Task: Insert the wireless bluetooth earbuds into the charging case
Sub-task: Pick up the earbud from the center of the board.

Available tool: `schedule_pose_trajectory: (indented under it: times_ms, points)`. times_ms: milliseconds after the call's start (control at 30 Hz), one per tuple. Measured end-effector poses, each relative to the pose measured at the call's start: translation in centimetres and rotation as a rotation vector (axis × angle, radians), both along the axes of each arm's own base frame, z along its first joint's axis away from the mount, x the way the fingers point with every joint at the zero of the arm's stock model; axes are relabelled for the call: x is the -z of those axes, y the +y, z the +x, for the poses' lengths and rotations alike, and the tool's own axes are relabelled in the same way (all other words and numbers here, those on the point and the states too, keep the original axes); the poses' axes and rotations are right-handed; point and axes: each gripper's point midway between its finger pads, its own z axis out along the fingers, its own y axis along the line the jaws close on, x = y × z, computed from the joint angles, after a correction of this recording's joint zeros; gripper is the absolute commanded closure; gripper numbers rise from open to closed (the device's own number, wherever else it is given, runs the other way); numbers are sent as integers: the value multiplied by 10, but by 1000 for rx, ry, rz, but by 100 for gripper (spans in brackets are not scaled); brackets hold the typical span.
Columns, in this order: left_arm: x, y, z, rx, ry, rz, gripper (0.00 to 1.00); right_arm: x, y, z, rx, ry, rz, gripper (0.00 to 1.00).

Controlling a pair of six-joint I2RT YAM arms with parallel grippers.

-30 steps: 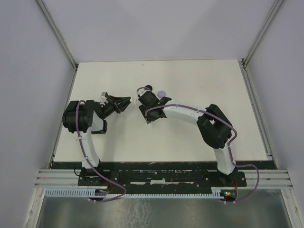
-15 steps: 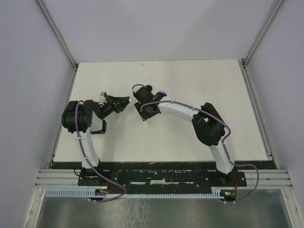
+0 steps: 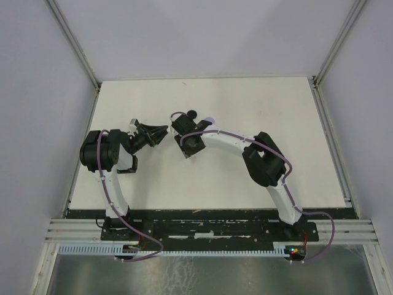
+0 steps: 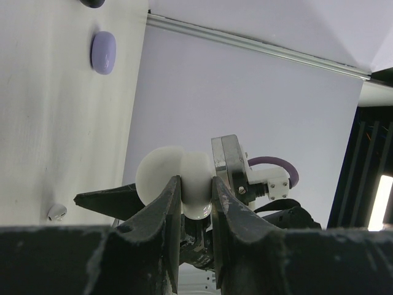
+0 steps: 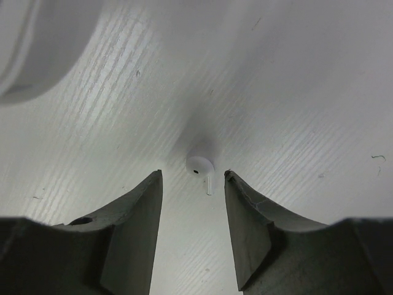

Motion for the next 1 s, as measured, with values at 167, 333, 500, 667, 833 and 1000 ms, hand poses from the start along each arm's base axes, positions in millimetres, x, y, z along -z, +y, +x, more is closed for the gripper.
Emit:
schedule_pose_trajectory:
  times_ms: [167,333,500,667,833,1000]
  points:
    - [0,0,0,0,0,0,97,3,0,4,10,3,1,49]
    - [0,3,1,-7,0,0,97,5,-3,6,19,9,0,50]
    - [0,6,2,-16,0,0,97,12,-4,8,25,18,-6,52]
    - [0,9,3,-22,0,0,97,15,-4,8,27,28,-7,53]
    - [0,9,3,-23,2,0,97,13,-2,8,25,37,3,56]
    - [1,10,3,-26,2,0,97,12,-3,6,26,47,-1,58]
